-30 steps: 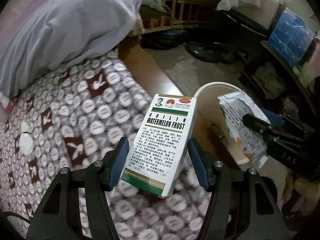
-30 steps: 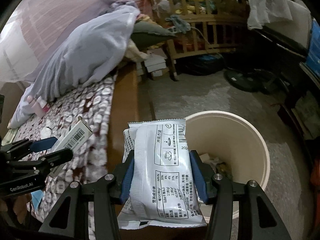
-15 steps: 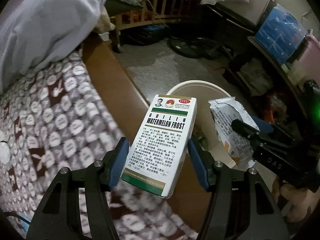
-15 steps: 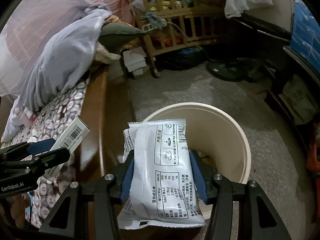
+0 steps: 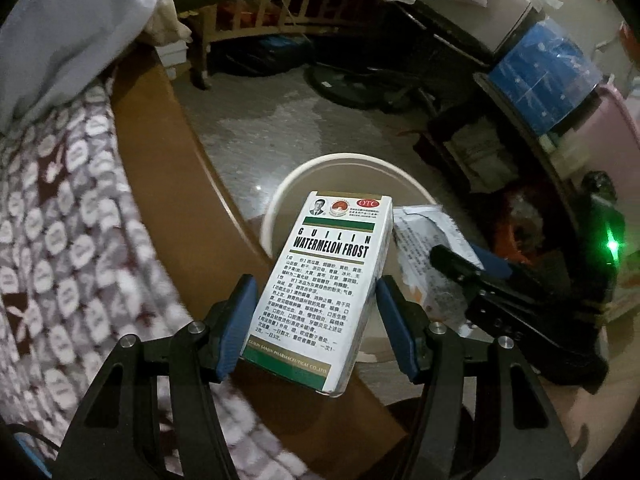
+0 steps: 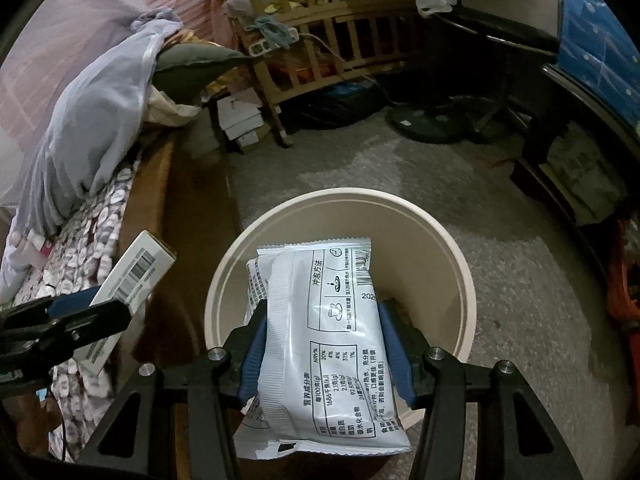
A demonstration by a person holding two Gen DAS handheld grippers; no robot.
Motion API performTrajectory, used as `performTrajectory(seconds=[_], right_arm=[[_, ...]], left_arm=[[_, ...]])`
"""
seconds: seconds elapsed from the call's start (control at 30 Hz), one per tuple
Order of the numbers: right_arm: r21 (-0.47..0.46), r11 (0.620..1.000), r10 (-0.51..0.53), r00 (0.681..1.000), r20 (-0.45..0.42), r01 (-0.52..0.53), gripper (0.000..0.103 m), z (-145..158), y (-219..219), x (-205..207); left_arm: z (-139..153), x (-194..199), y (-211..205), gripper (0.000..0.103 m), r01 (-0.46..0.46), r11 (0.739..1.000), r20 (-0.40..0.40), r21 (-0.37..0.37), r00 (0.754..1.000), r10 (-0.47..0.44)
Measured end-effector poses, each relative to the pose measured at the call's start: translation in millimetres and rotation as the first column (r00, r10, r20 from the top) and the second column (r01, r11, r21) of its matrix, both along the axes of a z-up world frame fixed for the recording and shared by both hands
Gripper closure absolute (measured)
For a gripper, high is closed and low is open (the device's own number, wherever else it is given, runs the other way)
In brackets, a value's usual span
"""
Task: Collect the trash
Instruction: 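Open both tools to drop the box and packet into the bucket, then bring both open tools back over the trash on the blanket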
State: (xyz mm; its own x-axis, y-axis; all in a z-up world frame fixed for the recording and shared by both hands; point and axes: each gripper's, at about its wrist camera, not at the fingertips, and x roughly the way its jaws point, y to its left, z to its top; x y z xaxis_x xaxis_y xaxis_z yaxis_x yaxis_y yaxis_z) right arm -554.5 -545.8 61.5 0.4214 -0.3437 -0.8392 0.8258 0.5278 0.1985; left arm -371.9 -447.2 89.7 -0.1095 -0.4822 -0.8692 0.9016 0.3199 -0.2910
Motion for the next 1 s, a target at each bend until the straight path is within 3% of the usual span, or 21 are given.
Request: performTrajectory(seconds=[0.1, 0.37, 0.67, 1.0], right_arm=[[0.017, 1.000, -0.015, 1.000, -0.006, 0.015, 0.051, -3, -3, -1], [0.049, 0.998, -0.037, 0.999, -0.002, 0.037, 0.044, -6, -4, 0], [0.042, 0.999, 0.016, 1.000, -0.002, -0.016, 0.044, 0, 11, 19], [0.021, 0.993, 0.118, 0.993, 0.002, -0.119, 0.044, 13, 42, 61]], left_arm=[[0, 0, -1, 0.042, 0.006, 1.000, -0.050, -0.006, 0.999, -0.006], [4, 3, 7, 0.042, -0.006, 1.000, -0.025, 0.002, 1.000, 0.006], [14, 14, 31, 0.042, -0.068, 0.997, 0.085, 0.020, 0.994, 0.066], [26, 49, 80, 0.042, -0.168, 0.985, 0.198, 0.032, 0.967, 0.158]])
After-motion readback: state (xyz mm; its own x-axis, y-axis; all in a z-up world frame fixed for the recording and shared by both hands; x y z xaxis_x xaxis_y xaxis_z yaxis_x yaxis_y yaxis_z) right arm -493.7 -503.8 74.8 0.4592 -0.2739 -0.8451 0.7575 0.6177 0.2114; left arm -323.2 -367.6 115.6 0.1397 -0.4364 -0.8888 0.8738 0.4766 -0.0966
